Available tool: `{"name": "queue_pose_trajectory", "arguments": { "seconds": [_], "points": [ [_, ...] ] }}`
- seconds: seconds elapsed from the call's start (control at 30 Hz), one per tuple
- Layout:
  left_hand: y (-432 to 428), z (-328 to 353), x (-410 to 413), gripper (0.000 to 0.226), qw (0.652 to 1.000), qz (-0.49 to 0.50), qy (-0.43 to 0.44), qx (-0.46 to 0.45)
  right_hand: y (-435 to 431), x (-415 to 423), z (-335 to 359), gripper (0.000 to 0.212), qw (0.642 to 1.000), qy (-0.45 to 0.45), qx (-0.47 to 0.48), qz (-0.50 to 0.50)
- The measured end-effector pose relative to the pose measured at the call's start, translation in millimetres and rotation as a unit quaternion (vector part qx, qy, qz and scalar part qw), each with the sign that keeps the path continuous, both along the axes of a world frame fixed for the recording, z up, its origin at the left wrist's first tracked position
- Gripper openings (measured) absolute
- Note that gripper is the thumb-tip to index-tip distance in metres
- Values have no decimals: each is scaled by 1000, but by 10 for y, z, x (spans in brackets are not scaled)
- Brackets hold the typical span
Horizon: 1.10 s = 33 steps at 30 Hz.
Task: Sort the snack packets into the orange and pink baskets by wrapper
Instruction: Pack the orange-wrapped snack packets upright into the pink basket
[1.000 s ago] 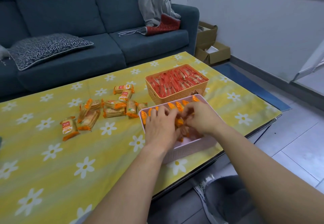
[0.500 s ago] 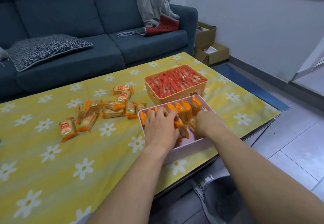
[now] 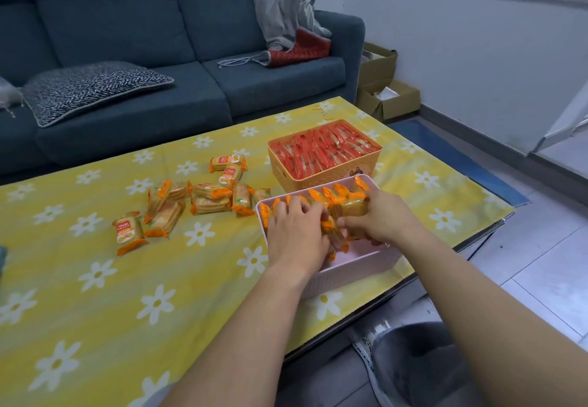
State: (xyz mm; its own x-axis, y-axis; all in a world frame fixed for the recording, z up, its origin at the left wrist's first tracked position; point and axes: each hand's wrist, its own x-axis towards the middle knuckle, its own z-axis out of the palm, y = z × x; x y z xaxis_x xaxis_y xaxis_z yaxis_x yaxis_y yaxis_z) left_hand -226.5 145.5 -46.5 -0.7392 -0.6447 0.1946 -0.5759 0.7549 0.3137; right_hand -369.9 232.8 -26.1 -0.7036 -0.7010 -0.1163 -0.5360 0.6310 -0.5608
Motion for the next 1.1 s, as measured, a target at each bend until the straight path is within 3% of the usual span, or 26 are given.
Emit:
{"name": "queue_pose_trajectory", "arguments": {
  "seconds": [0.23, 0.37, 0.5, 0.73, 0.87, 0.97, 1.1],
  "points": [
    [-6, -10, -32, 35, 1000, 3, -5, 3, 3, -18, -25, 14, 997, -55, 10, -54],
    [-6, -1, -60, 39, 1000, 18, -8, 17, -23, 50, -90, 20, 995, -61, -10, -84],
    [-1, 7, -63, 36, 999, 22, -8, 25, -56, 219, -60, 26, 998, 3, 51, -32],
    [-58, 12, -14, 36, 999, 6, -16, 36, -54, 281, -18, 17, 988, 8, 150, 38],
    [-88, 35, 11, 38, 998, -12, -20, 57, -16, 398, 101, 23, 973, 68, 220, 21],
    [-146, 141, 126, 35, 998, -4, 29, 51, 8, 561, 327, 26, 970, 155, 187, -9],
    [-391, 257, 560, 22, 987, 77, 111, 90, -183, 876, 475, 23, 977, 212, 10, 5]
  ]
}}
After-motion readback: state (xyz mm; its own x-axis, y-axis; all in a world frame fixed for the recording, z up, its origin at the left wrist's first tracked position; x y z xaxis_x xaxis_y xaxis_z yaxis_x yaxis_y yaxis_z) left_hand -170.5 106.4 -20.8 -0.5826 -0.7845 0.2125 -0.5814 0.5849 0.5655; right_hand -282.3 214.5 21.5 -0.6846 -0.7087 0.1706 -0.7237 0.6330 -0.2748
